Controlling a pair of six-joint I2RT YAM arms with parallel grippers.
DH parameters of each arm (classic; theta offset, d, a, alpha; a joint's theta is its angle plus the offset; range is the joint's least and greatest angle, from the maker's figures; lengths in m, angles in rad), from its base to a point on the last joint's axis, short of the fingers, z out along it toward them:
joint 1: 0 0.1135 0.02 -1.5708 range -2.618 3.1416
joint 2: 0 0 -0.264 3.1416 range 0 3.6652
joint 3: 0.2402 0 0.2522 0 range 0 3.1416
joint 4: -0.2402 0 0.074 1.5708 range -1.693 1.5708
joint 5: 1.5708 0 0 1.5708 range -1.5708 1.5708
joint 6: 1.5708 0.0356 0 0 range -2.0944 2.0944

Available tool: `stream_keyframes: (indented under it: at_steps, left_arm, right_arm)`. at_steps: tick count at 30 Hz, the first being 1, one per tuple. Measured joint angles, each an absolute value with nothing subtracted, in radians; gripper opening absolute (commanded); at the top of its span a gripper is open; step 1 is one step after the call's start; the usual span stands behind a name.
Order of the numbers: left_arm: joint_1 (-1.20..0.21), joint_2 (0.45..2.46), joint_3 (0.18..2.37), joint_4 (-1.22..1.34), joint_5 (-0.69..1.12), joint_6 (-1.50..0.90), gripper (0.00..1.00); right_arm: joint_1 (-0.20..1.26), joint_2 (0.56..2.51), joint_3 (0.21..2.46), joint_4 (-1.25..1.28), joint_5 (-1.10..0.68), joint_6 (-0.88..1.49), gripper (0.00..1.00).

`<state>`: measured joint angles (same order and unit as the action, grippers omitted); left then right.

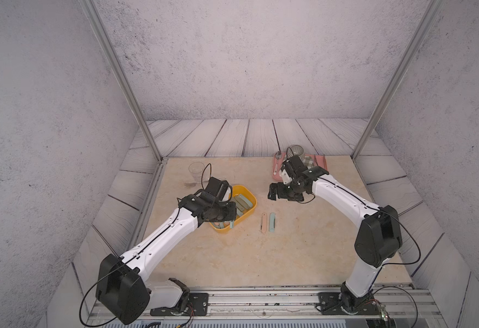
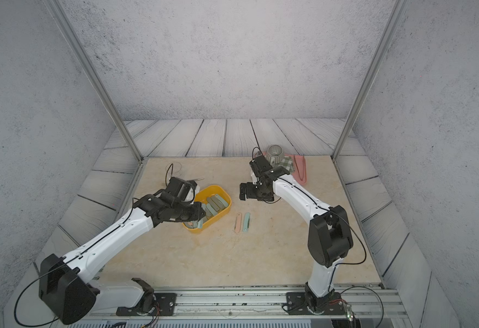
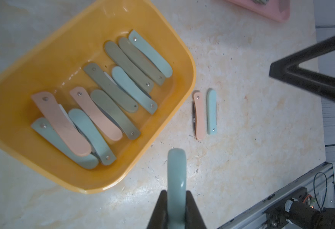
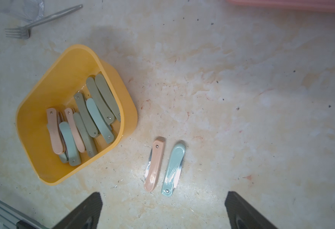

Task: Take the fruit knife out of the storage box
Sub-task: Place the fruit knife at the center of the board.

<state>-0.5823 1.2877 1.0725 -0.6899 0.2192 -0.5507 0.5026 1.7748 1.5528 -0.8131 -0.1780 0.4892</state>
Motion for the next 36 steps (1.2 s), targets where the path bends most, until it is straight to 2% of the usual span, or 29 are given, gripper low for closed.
stream_keyframes:
  at_steps: [14, 36]
  left_arm:
    - [-0.719, 1.234, 0.804, -0.588, 0.23, -0.705, 0.0]
    - [-0.817, 1.48, 0.716, -0.33, 0.23, -0.825, 0.0]
  right_arm:
    - [0.49, 1.774, 1.494, -0.774, -0.226, 0.534, 0.99]
    - [0.485, 1.769, 1.416, -0.736, -0.239, 0.539, 0.99]
